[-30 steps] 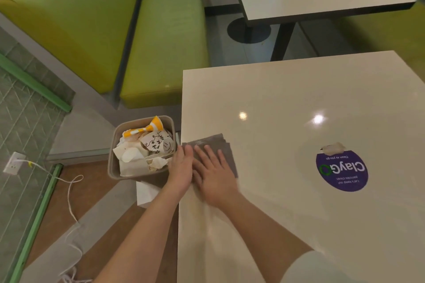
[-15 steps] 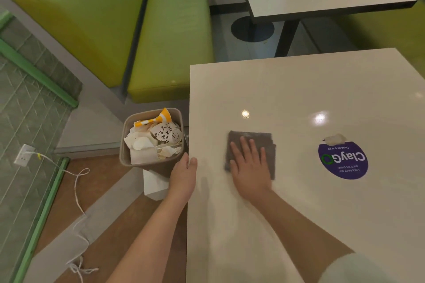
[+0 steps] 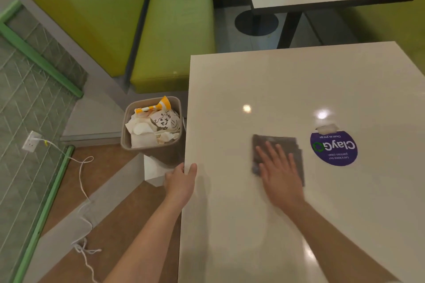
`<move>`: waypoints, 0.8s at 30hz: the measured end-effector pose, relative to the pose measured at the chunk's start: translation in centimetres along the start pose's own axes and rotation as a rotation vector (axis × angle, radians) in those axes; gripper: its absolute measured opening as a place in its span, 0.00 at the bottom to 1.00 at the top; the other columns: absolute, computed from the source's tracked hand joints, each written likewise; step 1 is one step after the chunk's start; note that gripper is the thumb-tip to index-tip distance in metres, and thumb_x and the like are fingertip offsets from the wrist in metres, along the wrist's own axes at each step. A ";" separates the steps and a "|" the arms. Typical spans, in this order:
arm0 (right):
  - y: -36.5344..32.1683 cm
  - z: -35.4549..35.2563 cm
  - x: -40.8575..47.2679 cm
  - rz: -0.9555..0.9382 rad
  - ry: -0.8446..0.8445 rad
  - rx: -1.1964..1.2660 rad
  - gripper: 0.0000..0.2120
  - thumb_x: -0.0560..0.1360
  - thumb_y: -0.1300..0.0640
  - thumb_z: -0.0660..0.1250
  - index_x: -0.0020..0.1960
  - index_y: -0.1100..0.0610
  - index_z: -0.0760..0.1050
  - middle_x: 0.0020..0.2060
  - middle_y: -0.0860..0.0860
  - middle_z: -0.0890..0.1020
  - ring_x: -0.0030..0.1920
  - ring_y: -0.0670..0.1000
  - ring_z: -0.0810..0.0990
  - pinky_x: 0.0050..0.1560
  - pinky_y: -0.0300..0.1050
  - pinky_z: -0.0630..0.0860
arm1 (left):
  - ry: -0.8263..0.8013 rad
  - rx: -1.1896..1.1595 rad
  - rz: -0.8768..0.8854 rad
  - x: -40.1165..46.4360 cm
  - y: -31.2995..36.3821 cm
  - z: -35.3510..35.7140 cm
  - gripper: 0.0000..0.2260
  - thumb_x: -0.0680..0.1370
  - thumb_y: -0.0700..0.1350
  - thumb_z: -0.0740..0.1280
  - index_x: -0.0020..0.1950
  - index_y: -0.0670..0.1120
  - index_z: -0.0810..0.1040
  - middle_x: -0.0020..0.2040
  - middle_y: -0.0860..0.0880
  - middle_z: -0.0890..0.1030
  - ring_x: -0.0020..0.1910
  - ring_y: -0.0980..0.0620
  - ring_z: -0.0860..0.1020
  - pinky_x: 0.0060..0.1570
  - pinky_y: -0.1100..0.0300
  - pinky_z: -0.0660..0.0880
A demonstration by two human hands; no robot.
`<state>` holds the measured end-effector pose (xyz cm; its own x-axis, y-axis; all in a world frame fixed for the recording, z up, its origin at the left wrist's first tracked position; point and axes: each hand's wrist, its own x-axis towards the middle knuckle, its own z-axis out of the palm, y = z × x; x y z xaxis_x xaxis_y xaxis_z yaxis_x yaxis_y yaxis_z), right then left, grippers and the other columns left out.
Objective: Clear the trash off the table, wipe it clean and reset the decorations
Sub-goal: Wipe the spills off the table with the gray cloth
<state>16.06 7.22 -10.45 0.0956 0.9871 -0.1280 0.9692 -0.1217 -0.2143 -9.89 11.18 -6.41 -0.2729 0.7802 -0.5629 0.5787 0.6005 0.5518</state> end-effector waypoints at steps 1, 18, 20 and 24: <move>1.2 -0.5 -0.3 0.035 -0.009 0.003 0.28 0.79 0.43 0.38 0.79 0.42 0.51 0.79 0.44 0.52 0.79 0.48 0.48 0.76 0.50 0.41 | 0.004 0.026 -0.008 -0.5 -0.3 0.1 0.25 0.80 0.60 0.56 0.74 0.49 0.68 0.71 0.42 0.65 0.71 0.42 0.62 0.69 0.46 0.64; -10.2 3.2 -8.6 -0.337 -0.055 0.015 0.24 0.79 0.45 0.52 0.74 0.44 0.66 0.74 0.47 0.67 0.75 0.52 0.63 0.72 0.54 0.52 | 0.150 0.014 -0.052 -7.2 -4.8 1.0 0.26 0.78 0.64 0.58 0.66 0.47 0.75 0.66 0.43 0.71 0.66 0.42 0.69 0.64 0.47 0.68; -5.8 2.8 -8.6 -0.229 -0.011 0.010 0.24 0.79 0.45 0.50 0.75 0.45 0.65 0.75 0.48 0.64 0.75 0.53 0.63 0.73 0.54 0.50 | 0.151 0.037 -0.059 -8.3 -4.8 1.3 0.26 0.78 0.64 0.57 0.68 0.48 0.72 0.68 0.44 0.69 0.68 0.42 0.66 0.65 0.47 0.66; 1.6 0.5 -9.2 -0.021 -0.021 -0.013 0.29 0.78 0.42 0.38 0.78 0.43 0.53 0.79 0.46 0.52 0.79 0.50 0.50 0.76 0.52 0.41 | 0.124 0.078 -0.042 -9.8 -5.4 1.4 0.27 0.79 0.65 0.54 0.72 0.50 0.69 0.71 0.46 0.65 0.70 0.43 0.63 0.65 0.46 0.65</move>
<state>16.62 -2.07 -10.10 0.0703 0.9871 -0.1439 0.9738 -0.0991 -0.2046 -9.28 0.07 -4.74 -0.3880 0.7731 -0.5018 0.6212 0.6215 0.4773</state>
